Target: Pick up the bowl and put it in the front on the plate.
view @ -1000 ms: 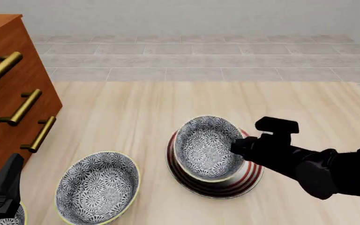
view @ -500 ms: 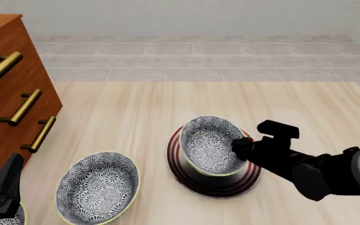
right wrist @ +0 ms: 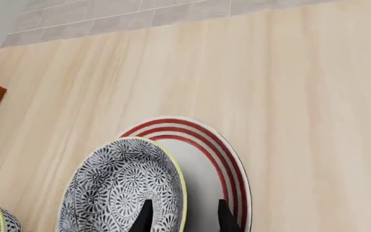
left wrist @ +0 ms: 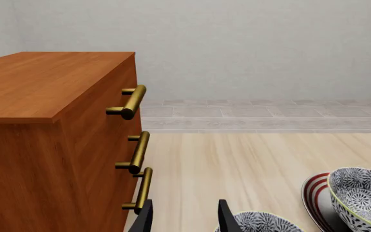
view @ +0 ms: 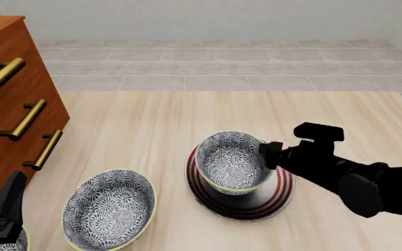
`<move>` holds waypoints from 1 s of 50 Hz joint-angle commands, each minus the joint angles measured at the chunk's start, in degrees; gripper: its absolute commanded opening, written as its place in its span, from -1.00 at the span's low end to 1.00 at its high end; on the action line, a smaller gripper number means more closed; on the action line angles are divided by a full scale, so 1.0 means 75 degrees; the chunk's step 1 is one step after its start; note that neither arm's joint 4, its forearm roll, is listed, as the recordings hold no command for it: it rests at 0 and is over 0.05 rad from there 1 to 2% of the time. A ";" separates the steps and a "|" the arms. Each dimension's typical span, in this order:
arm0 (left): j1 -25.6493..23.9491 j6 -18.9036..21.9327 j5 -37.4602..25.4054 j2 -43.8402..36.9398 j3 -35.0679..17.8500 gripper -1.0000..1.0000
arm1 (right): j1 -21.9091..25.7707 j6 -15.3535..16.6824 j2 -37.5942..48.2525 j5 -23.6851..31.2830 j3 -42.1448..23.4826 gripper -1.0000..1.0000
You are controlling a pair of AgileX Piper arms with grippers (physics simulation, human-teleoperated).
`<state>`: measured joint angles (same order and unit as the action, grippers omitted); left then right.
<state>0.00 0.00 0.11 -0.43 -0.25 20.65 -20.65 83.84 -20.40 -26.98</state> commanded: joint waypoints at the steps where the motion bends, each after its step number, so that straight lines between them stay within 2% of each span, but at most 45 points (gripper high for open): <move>1: 0.0000 0.0000 0.0000 0.0000 0.0000 1.00 | -0.0067 0.0278 -0.0394 0.0326 -0.0135 1.00; 5: 0.0000 0.0000 0.0000 0.0000 0.0000 1.00 | -0.0036 0.0430 -0.0593 0.0488 -0.0200 1.00; 9: 0.0000 0.0000 0.0000 0.0000 0.0000 1.00 | -0.0020 0.1025 -0.1107 0.0680 -0.0266 1.00; 11: 0.0000 0.0000 0.0000 0.0000 0.0000 1.00 | -0.0152 0.1148 -0.1279 0.0714 -0.0314 1.00; 13: 0.0000 0.0000 0.0000 0.0000 0.0000 1.00 | -0.0026 0.1078 -0.1414 0.0650 -0.0265 1.00; 17: 0.0000 0.0000 0.0000 0.0000 0.0000 1.00 | -0.0028 0.1560 -0.1496 0.0634 -0.0311 1.00; 19: 0.0000 0.0000 0.0000 0.0000 0.0000 1.00 | 0.0006 0.1514 -0.1552 0.0592 -0.0306 1.00; 24: 0.0000 0.0000 0.0000 0.0000 0.0000 1.00 | -0.0086 0.1917 -0.1764 0.0482 -0.0260 1.00; 28: 0.0000 0.0000 0.0000 0.0000 0.0000 1.00 | -0.0215 0.1955 -0.1777 0.0350 -0.0222 1.00; 33: 0.0000 0.0000 0.0000 0.0000 0.0000 1.00 | -0.0283 0.2207 -0.1901 0.0209 -0.0107 1.00; 36: 0.0000 0.0000 0.0000 0.0000 0.0000 1.00 | -0.0260 0.2727 -0.1996 0.0144 -0.0047 1.00; 39: 0.0000 0.0000 0.0000 0.0000 0.0000 1.00 | -0.0058 0.2922 -0.2079 0.0153 -0.0031 1.00; 40: 0.0000 0.0000 0.0000 0.0000 0.0000 1.00 | -0.0120 0.3148 -0.2156 0.0139 -0.0017 1.00; 42: 0.0000 0.0000 0.0000 0.0000 0.0000 1.00 | -0.0340 0.3298 -0.2189 0.0016 0.0013 1.00; 44: 0.0000 0.0000 0.0000 0.0000 0.0000 1.00 | -0.0408 0.3387 -0.2385 -0.0096 0.0104 1.00; 49: 0.0000 0.0000 0.0000 0.0000 0.0000 1.00 | -0.0508 0.3246 -0.2631 -0.0341 0.0325 1.00; 50: 0.0000 0.0000 0.0000 0.0000 0.0000 1.00 | -0.0403 0.3081 -0.2827 -0.0390 0.0435 1.00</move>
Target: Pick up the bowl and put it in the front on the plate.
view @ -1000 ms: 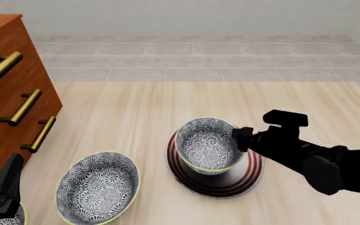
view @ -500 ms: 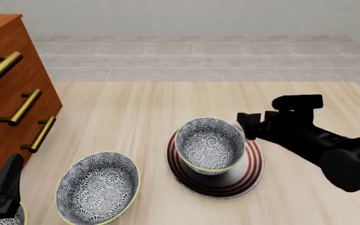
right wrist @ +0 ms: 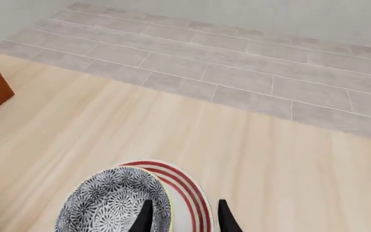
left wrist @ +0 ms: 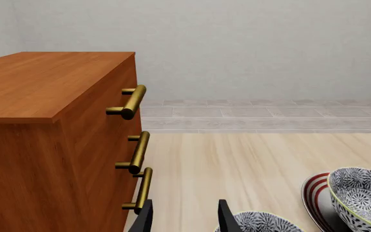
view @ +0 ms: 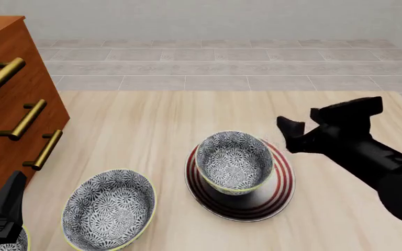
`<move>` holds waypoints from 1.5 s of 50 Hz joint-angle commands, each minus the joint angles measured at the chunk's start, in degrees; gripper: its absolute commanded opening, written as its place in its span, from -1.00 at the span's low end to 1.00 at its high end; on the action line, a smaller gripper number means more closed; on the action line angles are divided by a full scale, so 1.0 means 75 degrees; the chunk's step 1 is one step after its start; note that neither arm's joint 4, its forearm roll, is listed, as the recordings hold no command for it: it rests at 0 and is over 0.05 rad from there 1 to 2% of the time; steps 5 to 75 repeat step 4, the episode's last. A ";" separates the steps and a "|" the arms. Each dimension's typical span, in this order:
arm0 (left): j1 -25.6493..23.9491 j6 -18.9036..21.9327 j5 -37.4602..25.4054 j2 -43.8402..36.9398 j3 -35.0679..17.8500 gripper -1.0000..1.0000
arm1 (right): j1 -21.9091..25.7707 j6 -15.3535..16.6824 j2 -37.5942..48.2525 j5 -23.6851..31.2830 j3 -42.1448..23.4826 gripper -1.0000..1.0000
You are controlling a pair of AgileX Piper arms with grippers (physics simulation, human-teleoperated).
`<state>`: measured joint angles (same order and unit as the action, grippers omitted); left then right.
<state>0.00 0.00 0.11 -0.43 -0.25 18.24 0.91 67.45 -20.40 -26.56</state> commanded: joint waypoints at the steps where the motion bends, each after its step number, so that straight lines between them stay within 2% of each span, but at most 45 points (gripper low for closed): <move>1: 0.0000 0.0000 0.0000 0.0000 0.0000 1.00 | -0.0059 0.0168 -0.0832 -0.0437 0.0480 1.00; 4: 0.0000 0.0000 0.0000 0.0000 0.0000 1.00 | -0.0096 0.0340 -0.1215 -0.0457 0.0601 1.00; 75: 0.0000 0.0000 0.0000 0.0000 0.0000 1.00 | -0.0096 0.0340 -0.1215 -0.0457 0.0601 1.00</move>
